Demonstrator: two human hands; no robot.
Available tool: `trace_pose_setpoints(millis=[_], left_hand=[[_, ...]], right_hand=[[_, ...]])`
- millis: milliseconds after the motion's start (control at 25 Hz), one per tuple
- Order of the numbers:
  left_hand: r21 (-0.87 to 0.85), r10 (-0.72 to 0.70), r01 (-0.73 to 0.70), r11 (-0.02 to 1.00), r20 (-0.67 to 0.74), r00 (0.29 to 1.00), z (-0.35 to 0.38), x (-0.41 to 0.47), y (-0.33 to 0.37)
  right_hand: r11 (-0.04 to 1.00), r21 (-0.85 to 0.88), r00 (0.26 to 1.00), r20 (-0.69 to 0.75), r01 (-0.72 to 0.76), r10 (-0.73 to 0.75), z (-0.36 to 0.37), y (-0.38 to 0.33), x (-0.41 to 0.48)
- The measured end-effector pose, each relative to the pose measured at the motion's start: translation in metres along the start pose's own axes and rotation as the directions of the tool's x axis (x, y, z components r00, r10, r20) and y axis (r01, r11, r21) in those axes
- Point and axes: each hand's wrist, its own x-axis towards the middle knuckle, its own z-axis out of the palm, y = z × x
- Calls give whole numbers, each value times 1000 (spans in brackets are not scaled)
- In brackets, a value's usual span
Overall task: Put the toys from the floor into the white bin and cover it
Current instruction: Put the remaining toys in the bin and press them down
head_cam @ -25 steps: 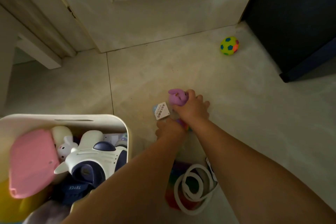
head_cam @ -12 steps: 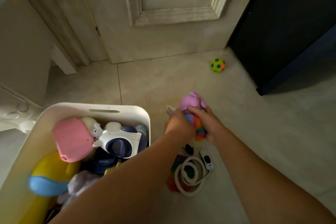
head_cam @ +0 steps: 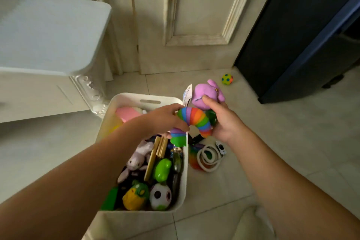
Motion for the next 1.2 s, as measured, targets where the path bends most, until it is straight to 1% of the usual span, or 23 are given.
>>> trace_pose_setpoints(millis=[40, 120, 200, 320, 400, 480, 560, 640, 680, 720, 800, 840, 880, 920, 1040, 1120, 1200], left_hand=[[4, -40, 40, 999, 5, 999, -12, -16, -11], [73, -89, 91, 993, -34, 995, -34, -41, -38], [189, -102, 109, 976, -47, 994, -47, -60, -59], [340, -106, 106, 934, -18, 994, -53, -86, -90], [495, -127, 121, 860, -23, 992, -52, -98, -110], [659, -140, 129, 741, -36, 990, -48, -107, -129], [764, -116, 139, 630, -84, 990, -41, -112, -143], [798, -53, 145, 586, -141, 989, -37, -112, -151], [804, -42, 148, 576, -152, 988, -38, -113, -153], [804, -43, 154, 575, -159, 986, -39, -113, -154], [803, -58, 165, 572, -160, 985, -42, -112, -154], [807, -63, 172, 564, -166, 984, -41, -111, -153], [812, -57, 182, 555, -180, 982, -38, -110, -153], [810, -54, 196, 552, -200, 978, -35, -109, -154], [775, -77, 241, 584, -242, 967, -30, -103, -159], [740, -92, 260, 620, -261, 961, -32, -102, -162], [757, -71, 264, 597, -278, 958, -29, -101, -167]], right_hand=[[999, -21, 999, 10, -38, 38, 12, 5, -9], [985, -106, 990, -7, -139, 139, 33, 17, -24], [959, -175, 974, -50, -225, 219, 46, 35, -33], [925, -229, 952, -94, -305, 290, 58, 58, -43], [896, -295, 943, -111, -332, 313, 62, 68, -49], [856, -385, 938, -107, -345, 330, 67, 79, -55], [788, -510, 935, -110, -345, 338, 71, 91, -60], [697, -640, 940, -131, -322, 314, 77, 100, -64], [633, -711, 946, -149, -305, 289, 80, 104, -66], [545, -787, 951, -170, -289, 259, 84, 107, -66], [292, -921, 956, -197, -257, 220, 89, 117, -66], [172, -957, 957, -197, -235, 213, 91, 123, -66], [98, -971, 960, -194, -217, 203, 93, 127, -68], [70, -978, 965, -180, -196, 191, 95, 128, -68], [113, -984, 980, -121, -139, 158, 94, 130, -69], [117, -984, 974, -111, -136, 197, 95, 129, -70], [98, -983, 959, -123, -153, 256, 94, 130, -70]])
